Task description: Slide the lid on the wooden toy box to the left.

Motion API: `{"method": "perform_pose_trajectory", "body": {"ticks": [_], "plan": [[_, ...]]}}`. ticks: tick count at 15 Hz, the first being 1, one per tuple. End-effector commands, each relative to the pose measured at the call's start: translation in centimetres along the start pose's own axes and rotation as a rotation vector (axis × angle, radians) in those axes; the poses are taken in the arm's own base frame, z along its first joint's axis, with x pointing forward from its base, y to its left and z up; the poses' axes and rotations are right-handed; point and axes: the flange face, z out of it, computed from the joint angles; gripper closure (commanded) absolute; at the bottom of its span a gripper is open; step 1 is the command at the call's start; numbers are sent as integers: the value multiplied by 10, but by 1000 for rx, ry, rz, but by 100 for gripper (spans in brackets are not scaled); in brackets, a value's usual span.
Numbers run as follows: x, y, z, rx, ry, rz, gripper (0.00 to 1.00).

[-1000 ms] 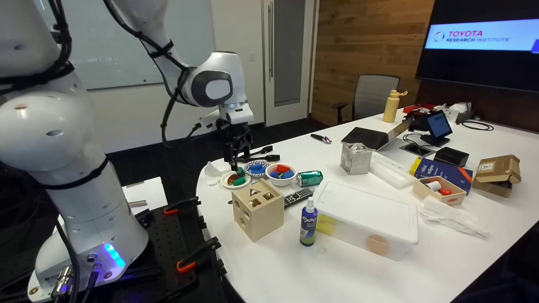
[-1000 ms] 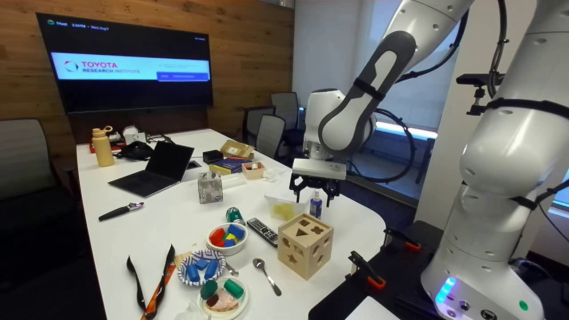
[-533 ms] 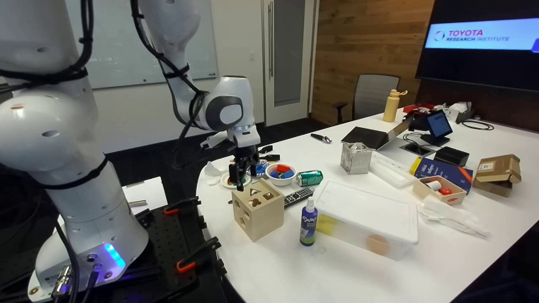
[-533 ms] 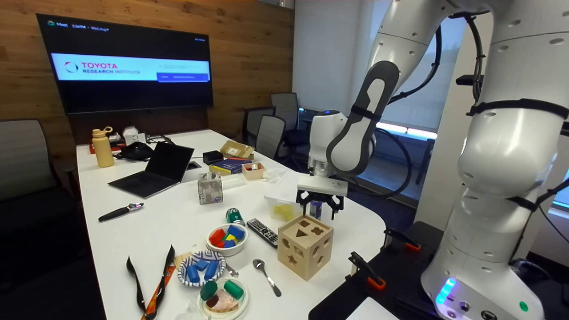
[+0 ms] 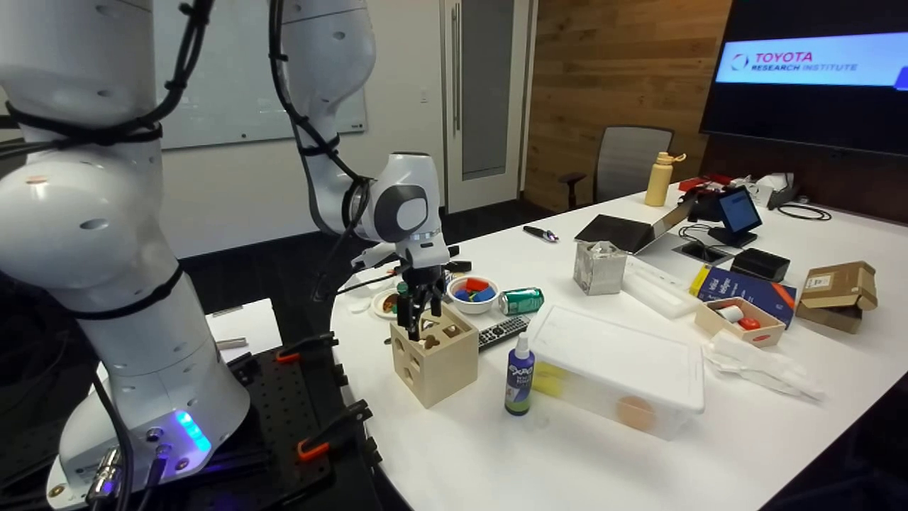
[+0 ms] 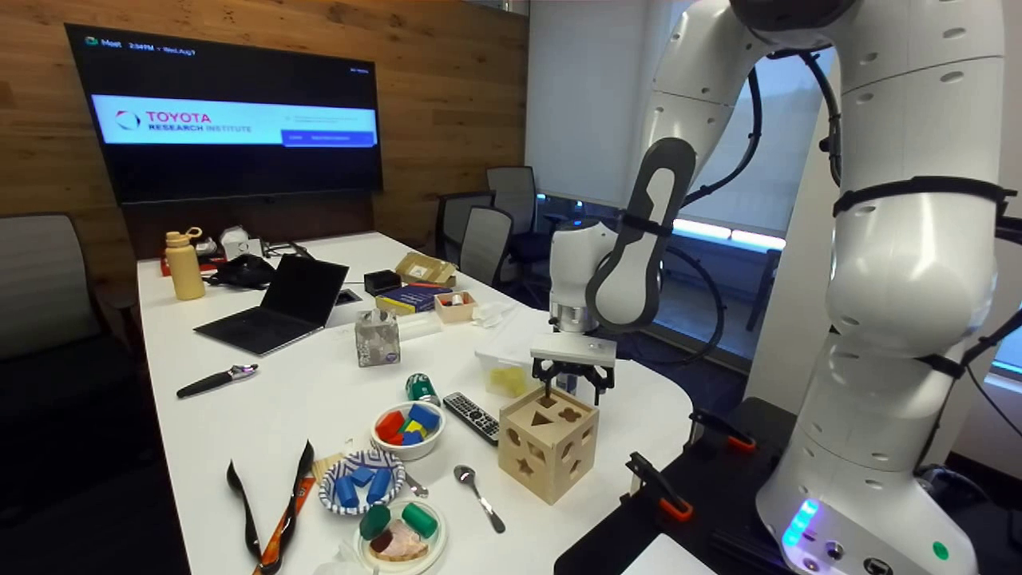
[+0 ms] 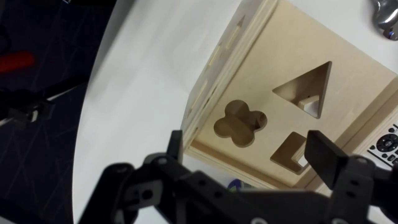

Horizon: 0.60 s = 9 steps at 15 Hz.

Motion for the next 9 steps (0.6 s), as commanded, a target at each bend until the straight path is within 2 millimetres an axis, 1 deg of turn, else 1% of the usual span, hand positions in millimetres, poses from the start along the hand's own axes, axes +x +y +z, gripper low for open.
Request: {"method": "perform_pose_trajectory", "body": {"ticks": [1,5,9], "plan": [[2,-17,19,2,4,7,0],[14,-25,29,-23,26,11,0],[24,-29,26,-36,66,30,0]]}}
